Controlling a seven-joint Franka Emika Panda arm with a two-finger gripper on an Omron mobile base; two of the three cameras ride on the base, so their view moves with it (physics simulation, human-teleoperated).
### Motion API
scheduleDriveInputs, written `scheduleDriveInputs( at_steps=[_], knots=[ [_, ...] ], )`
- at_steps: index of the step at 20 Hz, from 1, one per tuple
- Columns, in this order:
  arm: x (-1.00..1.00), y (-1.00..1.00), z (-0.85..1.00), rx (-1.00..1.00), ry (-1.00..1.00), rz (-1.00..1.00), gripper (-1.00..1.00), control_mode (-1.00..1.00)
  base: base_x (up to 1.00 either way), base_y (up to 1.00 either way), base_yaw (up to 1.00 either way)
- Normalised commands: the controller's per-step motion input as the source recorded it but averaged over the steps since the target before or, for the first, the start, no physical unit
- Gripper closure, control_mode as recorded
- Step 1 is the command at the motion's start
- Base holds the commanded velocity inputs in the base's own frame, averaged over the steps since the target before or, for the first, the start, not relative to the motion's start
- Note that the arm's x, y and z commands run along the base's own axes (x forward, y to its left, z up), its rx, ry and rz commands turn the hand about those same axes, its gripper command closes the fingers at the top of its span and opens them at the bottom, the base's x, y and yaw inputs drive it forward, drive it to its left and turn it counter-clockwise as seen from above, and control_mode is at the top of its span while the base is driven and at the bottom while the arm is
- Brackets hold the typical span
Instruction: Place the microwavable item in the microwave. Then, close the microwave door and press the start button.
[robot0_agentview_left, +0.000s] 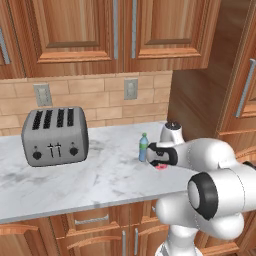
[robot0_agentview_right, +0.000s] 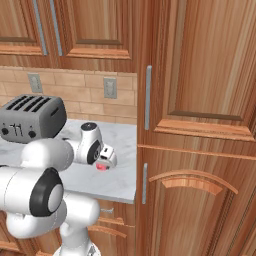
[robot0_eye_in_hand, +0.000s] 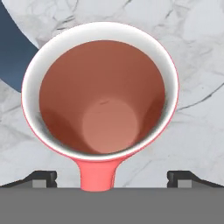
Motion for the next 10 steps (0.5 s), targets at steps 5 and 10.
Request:
scheduleDriveInputs(
  at_steps=[5,10],
  knots=[
    [0.0,0.0,-0.08,0.0,0.0,0.0,1.0,-1.0,0.0,0.0,0.0],
    [0.0,0.0,-0.01,0.0,0.0,0.0,1.0,-1.0,0.0,0.0,0.0]
  ],
)
